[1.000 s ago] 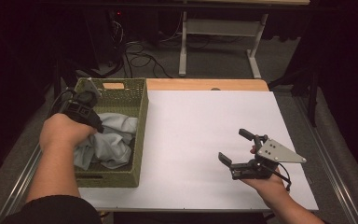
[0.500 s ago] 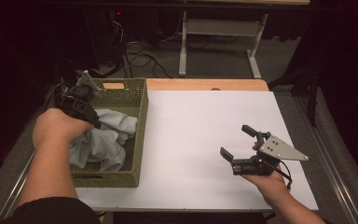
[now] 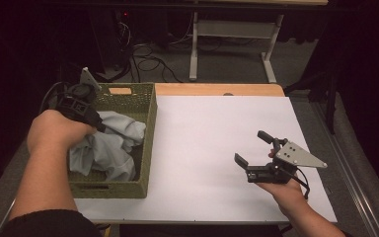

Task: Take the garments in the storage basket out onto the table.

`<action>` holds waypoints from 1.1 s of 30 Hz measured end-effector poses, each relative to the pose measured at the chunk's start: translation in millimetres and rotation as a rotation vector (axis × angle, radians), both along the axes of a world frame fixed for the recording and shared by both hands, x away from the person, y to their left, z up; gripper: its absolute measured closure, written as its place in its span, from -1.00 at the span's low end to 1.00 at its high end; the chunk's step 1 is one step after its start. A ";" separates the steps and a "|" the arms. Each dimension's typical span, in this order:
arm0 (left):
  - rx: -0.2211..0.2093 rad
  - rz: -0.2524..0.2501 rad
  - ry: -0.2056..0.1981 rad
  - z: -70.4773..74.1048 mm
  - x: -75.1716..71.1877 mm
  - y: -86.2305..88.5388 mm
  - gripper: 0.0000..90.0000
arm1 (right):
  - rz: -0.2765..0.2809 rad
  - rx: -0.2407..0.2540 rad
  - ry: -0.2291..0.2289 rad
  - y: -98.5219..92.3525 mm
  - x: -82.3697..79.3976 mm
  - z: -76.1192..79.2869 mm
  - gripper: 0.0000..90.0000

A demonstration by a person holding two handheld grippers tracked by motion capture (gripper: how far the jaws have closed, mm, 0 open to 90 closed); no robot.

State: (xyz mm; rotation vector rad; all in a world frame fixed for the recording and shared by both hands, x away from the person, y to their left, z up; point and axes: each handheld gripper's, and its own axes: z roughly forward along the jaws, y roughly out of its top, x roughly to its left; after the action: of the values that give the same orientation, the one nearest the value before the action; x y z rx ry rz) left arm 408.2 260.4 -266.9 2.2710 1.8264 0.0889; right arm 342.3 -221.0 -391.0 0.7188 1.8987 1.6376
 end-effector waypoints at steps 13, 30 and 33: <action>0.016 0.014 -0.001 21.0 -0.9 2.8 0.67 | 0.006 -0.003 0.003 0.3 -1.4 -1.4 -0.98; 0.006 0.020 -0.009 47.8 0.4 -0.5 0.66 | 0.008 -0.001 0.001 -1.2 -2.9 -1.5 -0.98; -0.008 0.026 -0.013 53.2 -0.2 -0.7 0.66 | 0.008 -0.001 0.001 -1.3 -2.9 -1.5 -0.98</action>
State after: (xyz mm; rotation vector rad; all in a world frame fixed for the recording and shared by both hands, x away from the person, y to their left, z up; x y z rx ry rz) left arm 408.0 259.7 -213.7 2.2357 1.8471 0.1008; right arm 339.5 -222.4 -392.4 0.7129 1.9050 1.6415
